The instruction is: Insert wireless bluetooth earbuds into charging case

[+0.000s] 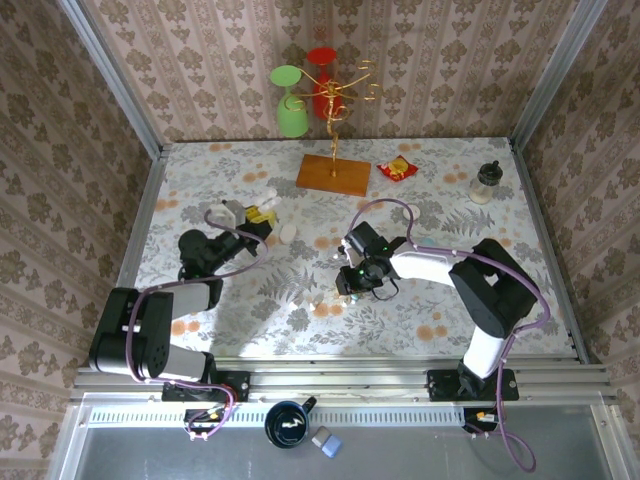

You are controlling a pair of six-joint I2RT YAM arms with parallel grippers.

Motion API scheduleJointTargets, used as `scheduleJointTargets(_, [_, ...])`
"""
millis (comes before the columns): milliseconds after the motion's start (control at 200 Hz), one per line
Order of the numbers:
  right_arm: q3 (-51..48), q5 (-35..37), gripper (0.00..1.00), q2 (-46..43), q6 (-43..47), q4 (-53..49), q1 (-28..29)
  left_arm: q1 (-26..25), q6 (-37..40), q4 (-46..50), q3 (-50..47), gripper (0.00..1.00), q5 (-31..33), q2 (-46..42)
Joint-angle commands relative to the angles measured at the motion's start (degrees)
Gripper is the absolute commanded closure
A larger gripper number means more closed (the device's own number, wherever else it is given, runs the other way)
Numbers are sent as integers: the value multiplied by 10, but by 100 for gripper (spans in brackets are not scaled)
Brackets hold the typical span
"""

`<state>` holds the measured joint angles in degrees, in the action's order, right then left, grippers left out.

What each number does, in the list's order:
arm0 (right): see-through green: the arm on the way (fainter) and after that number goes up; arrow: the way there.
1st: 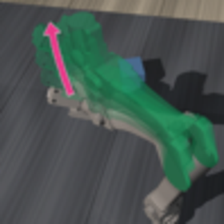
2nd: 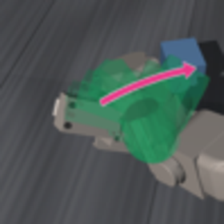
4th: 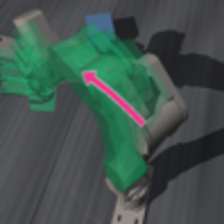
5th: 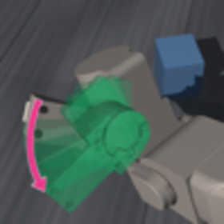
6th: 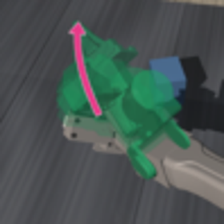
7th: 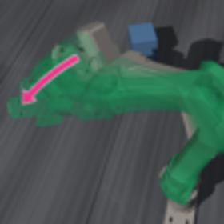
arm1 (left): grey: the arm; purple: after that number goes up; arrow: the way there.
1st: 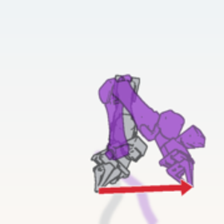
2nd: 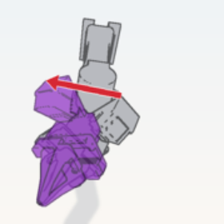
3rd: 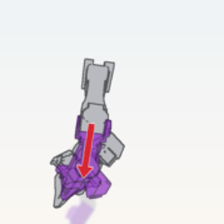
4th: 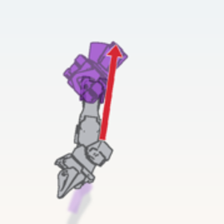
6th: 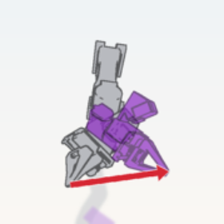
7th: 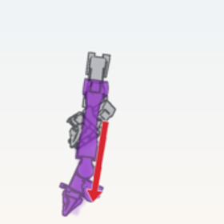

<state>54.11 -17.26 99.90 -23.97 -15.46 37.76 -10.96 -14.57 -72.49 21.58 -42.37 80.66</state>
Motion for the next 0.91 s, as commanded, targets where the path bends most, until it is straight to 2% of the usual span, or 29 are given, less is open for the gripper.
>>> scheduleJointTargets(0, [-18, 47, 74, -54, 55, 35, 2, -7, 18, -13, 5, 100, -34, 11])
scheduleJointTargets(250, [-46, 128, 78, -150, 172, 92, 0, -21, 2, -13, 15, 100, -78, 38])
scheduleJointTargets(355, [-21, 128, 77, -156, 181, 51, -10, -28, 1, -13, 12, 100, -86, 41])
scheduleJointTargets(495, [10, 102, 69, -131, 109, -9, -12, -30, 3, -13, 7, 100, -78, 42])
scheduleJointTargets(590, [34, 67, 64, -100, 13, -58, -10, -29, 4, -12, 9, 100, -74, 41])
scheduleJointTargets(660, [25, 43, 57, -87, -50, -49, -6, -30, 4, -12, 12, 100, -74, 41])
scheduleJointTargets(730, [9, 35, 56, -77, -100, -32, -6, -29, 4, -12, 15, 100, -76, 44])
scheduleJointTargets(900, [-3, 18, 54, -51, -137, -18, -6, -30, 8, -13, 16, 100, -89, 43])
